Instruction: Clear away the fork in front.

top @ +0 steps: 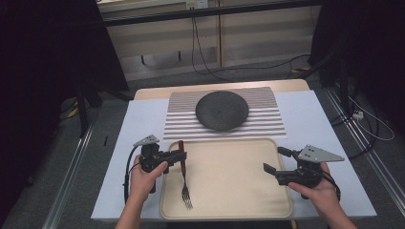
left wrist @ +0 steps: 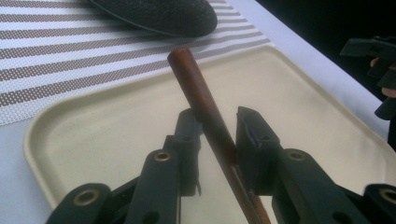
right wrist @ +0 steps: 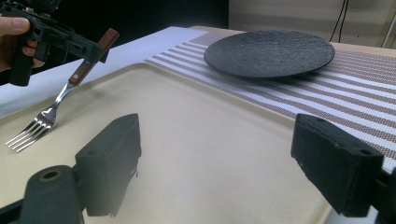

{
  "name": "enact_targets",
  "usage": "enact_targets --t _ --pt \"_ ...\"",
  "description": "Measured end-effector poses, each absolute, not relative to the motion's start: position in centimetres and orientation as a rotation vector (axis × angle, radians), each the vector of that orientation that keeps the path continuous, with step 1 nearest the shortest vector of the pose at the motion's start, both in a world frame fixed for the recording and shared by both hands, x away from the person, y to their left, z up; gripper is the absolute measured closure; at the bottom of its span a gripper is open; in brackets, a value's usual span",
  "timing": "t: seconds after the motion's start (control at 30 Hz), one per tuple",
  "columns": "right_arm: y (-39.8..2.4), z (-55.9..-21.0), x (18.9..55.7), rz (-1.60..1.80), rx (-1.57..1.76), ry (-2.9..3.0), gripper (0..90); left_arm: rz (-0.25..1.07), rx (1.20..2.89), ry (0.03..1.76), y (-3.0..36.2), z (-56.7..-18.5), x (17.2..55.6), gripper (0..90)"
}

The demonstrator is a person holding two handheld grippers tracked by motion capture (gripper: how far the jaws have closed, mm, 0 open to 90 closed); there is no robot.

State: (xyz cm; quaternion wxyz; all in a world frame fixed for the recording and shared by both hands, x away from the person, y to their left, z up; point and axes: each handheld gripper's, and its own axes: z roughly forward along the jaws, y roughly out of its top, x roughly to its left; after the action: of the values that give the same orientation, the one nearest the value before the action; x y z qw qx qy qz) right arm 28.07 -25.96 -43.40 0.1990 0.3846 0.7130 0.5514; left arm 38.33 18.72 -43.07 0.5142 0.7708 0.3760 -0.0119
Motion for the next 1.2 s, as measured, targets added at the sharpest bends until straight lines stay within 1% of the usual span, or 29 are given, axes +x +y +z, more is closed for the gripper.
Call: enact_targets --t 0.3,0.47,0.7,0.83,1.2 --pt "-26.2 -43.6 27.9 1.54 1.079 2.0 16.0 -0.007 1.856 0.905 18.9 -43.8 38.4 67.9" --pt "-26.5 -43.6 27.7 1.54 1.085 1.991 16.0 0.008 1.887 0.901 19.1 -44.2 38.5 65.5" --pt "-26.9 -43.7 27.5 1.529 1.094 1.982 16.1 0.027 1.897 0.927 19.5 -44.7 38.5 63.1" --pt "-27.0 -43.8 27.5 1.529 1.093 1.98 16.0 0.047 1.909 0.928 19.4 -45.0 38.6 61.1" --pt "-27.1 -43.9 27.7 1.531 1.101 1.98 16.0 0.054 1.931 0.957 19.0 -45.7 38.8 57.8"
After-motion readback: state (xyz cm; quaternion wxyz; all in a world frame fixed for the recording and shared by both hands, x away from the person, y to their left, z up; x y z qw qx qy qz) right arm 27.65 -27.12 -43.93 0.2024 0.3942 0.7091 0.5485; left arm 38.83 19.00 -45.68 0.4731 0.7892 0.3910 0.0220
